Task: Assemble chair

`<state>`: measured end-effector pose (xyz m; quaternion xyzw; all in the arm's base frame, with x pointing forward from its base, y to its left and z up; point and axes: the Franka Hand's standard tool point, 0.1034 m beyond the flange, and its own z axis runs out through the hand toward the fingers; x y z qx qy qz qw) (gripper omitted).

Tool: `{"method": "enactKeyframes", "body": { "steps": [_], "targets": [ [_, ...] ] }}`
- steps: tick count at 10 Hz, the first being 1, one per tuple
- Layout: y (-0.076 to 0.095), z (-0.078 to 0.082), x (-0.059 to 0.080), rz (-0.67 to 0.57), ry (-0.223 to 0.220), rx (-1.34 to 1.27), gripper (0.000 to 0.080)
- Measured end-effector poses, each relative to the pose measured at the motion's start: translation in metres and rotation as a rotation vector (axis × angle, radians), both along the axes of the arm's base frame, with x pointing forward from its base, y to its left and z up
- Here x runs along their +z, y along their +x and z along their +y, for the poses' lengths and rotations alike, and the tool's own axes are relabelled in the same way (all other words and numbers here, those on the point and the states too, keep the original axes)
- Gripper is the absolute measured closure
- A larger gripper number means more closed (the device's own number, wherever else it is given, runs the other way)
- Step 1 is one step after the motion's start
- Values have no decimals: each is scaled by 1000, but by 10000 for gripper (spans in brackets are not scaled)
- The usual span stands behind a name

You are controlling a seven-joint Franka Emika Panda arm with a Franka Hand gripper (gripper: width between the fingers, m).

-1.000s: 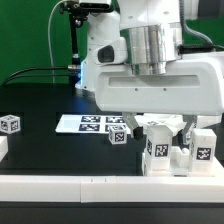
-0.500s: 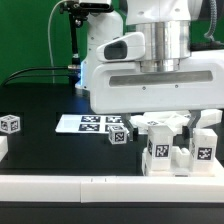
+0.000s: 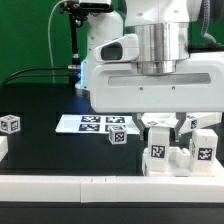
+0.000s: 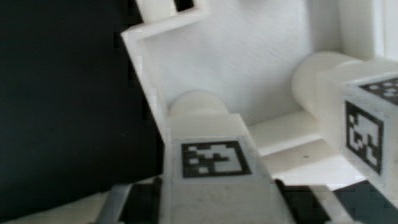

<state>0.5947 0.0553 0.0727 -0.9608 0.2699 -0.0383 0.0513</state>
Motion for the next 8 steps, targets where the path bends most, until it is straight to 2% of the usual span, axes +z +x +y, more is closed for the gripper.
{"method": "enactKeyframes", "body": {
  "steps": [2,4,5,7,8],
  "targets": [
    [1,3,-1,37,59,-409,514],
    [11,5,1,63,109,-717,514],
    [11,3,1,72,134,-779,514],
    [11,4,1,71,132,-772,514],
    [10,3,0,61,121,-690,489]
  ]
}}
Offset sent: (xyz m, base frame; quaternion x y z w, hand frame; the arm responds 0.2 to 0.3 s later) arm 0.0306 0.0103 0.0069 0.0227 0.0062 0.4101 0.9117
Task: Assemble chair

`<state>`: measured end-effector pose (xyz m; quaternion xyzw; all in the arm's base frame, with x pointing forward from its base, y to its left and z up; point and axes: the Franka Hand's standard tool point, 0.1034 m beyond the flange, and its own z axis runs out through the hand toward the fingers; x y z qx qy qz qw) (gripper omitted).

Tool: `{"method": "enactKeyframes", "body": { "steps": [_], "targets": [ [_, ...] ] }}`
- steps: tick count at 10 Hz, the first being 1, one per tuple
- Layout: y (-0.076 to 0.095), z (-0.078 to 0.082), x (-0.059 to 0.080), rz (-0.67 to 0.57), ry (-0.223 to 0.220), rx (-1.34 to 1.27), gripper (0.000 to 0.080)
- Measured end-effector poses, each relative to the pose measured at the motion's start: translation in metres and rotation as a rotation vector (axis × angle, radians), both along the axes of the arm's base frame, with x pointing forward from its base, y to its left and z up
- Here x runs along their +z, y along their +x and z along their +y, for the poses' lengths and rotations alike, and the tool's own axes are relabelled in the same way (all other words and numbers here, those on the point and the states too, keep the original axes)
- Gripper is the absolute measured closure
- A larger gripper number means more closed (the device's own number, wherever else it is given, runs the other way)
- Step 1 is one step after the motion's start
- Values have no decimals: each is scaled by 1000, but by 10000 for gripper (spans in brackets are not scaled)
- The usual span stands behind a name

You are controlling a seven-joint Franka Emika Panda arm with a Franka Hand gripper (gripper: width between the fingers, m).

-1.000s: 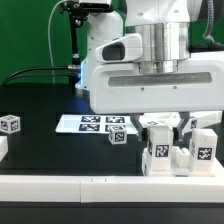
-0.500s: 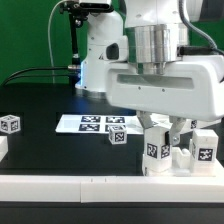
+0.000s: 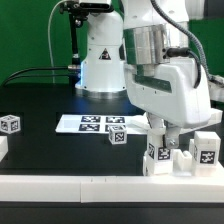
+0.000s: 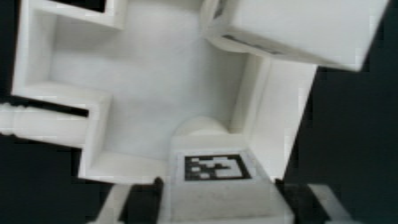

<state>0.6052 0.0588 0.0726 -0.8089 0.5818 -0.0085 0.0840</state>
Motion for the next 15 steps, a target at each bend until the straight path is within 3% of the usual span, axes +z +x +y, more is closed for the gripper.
{"method": "enactKeyframes", "body": {
  "steps": [1,2,3,6,9,11,12,13,14,15],
  "targets": [
    [-2,0,-2,-13,-16,139,489],
    [-1,-1,-1,-33,-32,282,285],
    [1,-3,0,-58,-59,483,192],
    [1,-3,0,-79,-92,703,163],
    [-1,-5,-1,-96,-174,1122,151],
    [-2,-3,-2,-92,-177,1126,152],
    [-1,-4,-2,-92,-177,1129,290],
    [-1,-3,-2,-92,-175,1118,290],
    [-2,-4,-2,-80,-164,1013,491],
    [-2,-4,-2,-73,-157,940,515]
  ]
}}
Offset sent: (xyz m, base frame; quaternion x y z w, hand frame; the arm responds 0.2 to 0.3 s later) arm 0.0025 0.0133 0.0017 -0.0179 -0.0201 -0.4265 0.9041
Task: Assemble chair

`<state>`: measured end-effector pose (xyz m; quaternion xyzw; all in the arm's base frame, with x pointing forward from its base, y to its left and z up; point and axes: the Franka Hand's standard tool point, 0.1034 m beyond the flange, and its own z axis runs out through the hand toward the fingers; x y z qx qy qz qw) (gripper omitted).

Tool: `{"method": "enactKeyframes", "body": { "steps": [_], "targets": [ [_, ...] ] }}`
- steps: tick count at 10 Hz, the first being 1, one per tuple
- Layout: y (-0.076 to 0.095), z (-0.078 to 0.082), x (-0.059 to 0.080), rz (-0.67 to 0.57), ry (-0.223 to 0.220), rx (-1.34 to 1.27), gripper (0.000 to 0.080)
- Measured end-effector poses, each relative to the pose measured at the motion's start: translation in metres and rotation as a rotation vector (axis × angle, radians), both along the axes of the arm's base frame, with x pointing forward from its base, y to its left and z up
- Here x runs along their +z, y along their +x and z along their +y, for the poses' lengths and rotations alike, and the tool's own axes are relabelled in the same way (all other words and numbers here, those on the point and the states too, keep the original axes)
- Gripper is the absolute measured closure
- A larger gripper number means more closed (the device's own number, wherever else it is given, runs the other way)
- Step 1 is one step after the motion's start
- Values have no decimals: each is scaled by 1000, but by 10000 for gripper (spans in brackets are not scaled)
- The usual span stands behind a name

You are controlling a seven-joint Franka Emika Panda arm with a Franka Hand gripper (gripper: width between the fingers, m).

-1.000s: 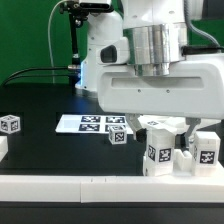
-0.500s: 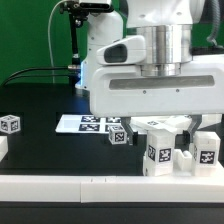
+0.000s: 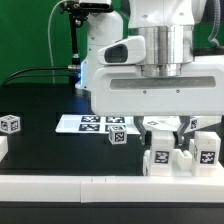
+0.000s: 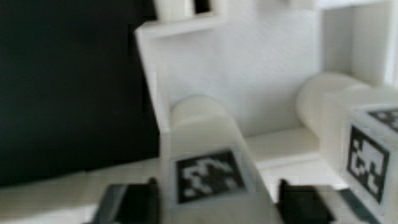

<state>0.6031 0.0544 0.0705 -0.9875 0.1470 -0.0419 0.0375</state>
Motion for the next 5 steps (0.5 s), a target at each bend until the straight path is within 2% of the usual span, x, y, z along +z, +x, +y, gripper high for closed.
{"method": "enactKeyframes", "body": {
  "steps": [3,4,5],
  "targets": [
    [0,4,0,22,30,-393,515],
    [1,5,1,39,53,-573,515],
    [2,6,1,67,101,-812,515]
  ]
}}
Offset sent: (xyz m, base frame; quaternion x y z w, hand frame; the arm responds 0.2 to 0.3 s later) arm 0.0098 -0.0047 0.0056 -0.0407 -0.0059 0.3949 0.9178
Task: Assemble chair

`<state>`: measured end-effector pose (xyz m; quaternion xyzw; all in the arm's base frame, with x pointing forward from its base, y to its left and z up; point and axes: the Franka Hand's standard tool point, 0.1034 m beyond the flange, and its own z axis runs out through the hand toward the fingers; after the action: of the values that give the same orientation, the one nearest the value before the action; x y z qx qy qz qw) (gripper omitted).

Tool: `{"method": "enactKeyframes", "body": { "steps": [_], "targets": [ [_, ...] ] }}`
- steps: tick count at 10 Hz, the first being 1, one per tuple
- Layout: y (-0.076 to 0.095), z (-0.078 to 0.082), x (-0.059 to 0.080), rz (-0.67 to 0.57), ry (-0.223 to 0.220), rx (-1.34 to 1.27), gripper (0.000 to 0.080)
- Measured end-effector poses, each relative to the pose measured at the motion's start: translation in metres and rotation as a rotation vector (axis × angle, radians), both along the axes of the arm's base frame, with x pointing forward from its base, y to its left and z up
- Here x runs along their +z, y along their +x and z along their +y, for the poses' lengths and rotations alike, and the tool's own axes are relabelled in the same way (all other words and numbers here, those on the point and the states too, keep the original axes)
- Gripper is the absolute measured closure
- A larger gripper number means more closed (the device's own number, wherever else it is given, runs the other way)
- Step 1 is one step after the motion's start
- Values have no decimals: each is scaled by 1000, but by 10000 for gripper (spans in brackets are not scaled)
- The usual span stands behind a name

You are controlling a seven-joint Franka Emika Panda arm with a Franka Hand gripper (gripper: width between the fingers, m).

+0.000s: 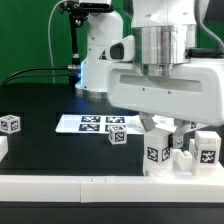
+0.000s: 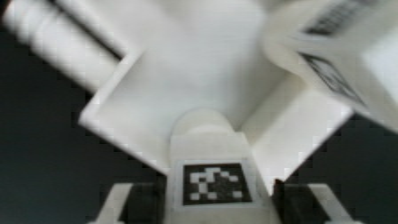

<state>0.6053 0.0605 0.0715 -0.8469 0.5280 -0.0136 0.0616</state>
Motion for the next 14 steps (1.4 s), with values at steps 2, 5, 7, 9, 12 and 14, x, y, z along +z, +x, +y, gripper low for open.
{"method": "enactKeyframes", "body": {
  "steps": [2,5,7,9,12,14],
  "targets": [
    [2,3,-2,29,60,-311,515],
    [3,4,-2,50,93,-508,515],
    [6,5,-3,66,128,-666,515],
    [5,6,-4,65,127,-652,439],
    [3,3,-5,35,94,-330,175],
    [0,1,-3,26,53,-4,156]
  ]
}}
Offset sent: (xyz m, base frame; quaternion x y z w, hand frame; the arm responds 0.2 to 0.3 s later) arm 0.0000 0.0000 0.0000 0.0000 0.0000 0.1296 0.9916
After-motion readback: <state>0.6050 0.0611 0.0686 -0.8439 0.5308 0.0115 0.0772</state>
